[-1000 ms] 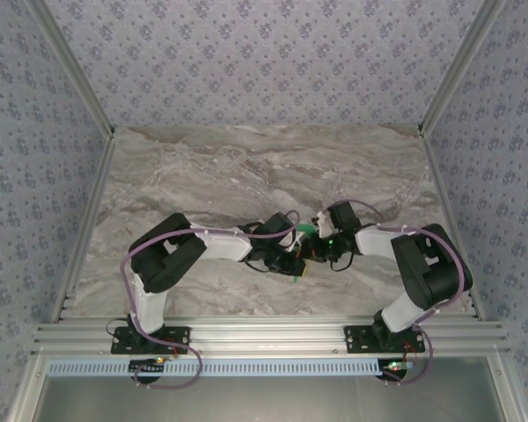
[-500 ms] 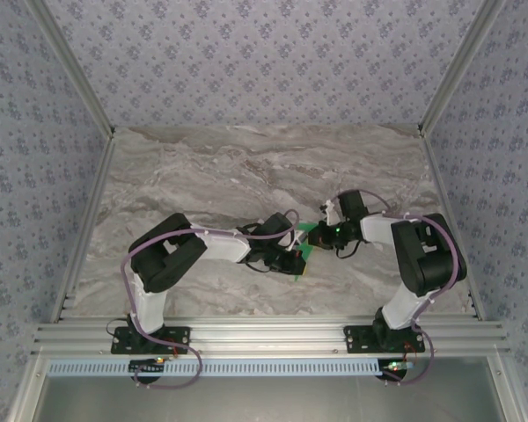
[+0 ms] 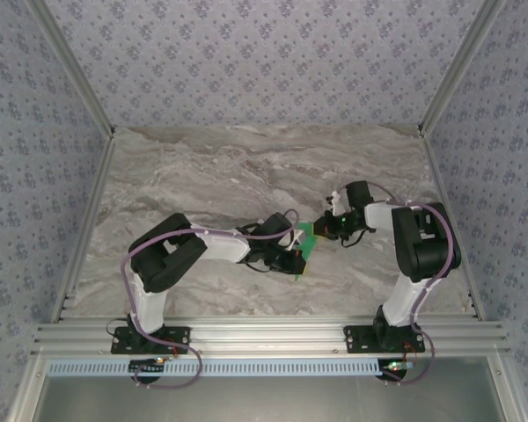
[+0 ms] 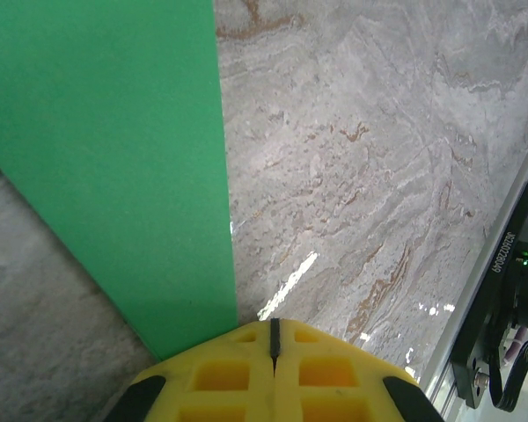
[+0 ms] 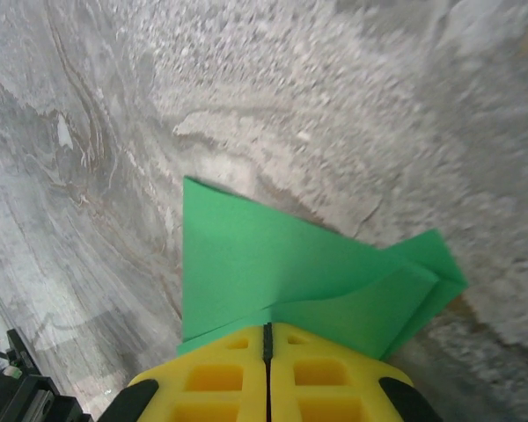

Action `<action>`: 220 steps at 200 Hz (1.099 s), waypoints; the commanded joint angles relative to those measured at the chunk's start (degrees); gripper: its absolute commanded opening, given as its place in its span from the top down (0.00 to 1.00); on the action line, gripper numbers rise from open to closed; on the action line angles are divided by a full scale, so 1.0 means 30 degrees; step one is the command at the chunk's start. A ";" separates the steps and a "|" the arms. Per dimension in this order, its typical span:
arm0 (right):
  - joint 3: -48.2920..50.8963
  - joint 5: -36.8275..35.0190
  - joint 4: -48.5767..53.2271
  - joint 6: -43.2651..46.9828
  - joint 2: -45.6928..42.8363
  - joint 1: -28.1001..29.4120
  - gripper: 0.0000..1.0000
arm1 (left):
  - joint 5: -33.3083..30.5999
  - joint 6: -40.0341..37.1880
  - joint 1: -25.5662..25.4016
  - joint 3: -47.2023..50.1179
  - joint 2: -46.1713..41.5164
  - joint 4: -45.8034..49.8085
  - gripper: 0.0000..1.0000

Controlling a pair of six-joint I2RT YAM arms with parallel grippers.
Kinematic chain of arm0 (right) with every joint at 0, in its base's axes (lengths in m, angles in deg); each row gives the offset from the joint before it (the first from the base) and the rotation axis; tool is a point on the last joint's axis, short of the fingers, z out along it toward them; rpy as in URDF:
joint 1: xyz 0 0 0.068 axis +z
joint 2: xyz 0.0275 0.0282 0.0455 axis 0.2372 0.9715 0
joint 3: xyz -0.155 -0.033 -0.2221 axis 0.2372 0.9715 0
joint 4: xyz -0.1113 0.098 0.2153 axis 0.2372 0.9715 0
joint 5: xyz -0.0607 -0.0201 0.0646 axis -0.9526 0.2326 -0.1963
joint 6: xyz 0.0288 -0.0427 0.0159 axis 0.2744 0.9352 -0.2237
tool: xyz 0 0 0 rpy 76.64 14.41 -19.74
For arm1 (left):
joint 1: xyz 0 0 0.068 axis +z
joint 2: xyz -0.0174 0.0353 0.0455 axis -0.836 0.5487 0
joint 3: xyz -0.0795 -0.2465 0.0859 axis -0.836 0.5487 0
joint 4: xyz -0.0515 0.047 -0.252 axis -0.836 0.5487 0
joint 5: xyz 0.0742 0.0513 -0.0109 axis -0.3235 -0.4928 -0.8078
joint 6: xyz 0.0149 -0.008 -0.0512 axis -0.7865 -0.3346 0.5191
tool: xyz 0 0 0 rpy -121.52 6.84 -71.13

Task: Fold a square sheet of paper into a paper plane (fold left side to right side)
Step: Fold the wing for the fifth time at the center of the table.

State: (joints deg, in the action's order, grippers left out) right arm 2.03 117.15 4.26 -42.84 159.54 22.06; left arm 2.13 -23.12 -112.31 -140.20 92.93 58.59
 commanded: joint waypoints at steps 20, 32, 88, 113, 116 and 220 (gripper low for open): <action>-0.1378 -0.1701 0.0170 0.1023 0.1121 -0.1163 0.95 | -0.0679 0.0066 -0.0072 0.0915 0.0986 0.2389 1.00; -0.1658 -0.1711 0.0307 0.1095 0.1399 -0.1324 0.95 | -0.0676 0.0061 -0.0072 0.0941 0.0985 0.2389 1.00; -0.2402 -0.1428 0.0731 0.1052 0.2037 -0.1665 0.95 | -0.0653 0.0088 -0.0074 0.1057 0.0809 0.2245 1.00; -0.2650 -0.1376 0.0824 0.0807 0.2242 -0.1791 0.95 | -0.0477 0.0196 -0.0100 0.1400 0.0399 0.1893 1.00; -0.2687 -0.1350 0.0840 0.0775 0.2239 -0.1832 0.95 | -0.0471 0.0226 -0.0102 0.1457 0.0362 0.1875 1.00; -0.4093 -0.0429 0.2695 0.0855 0.3632 -0.1885 0.94 | -0.0031 0.0381 -0.1035 0.2716 -0.0959 0.1733 0.98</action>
State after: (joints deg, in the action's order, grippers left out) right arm -7.93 121.52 13.35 -41.37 167.34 17.91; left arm 0.32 -22.31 -113.10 -135.48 90.38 54.13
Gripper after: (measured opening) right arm 0.057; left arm 0.040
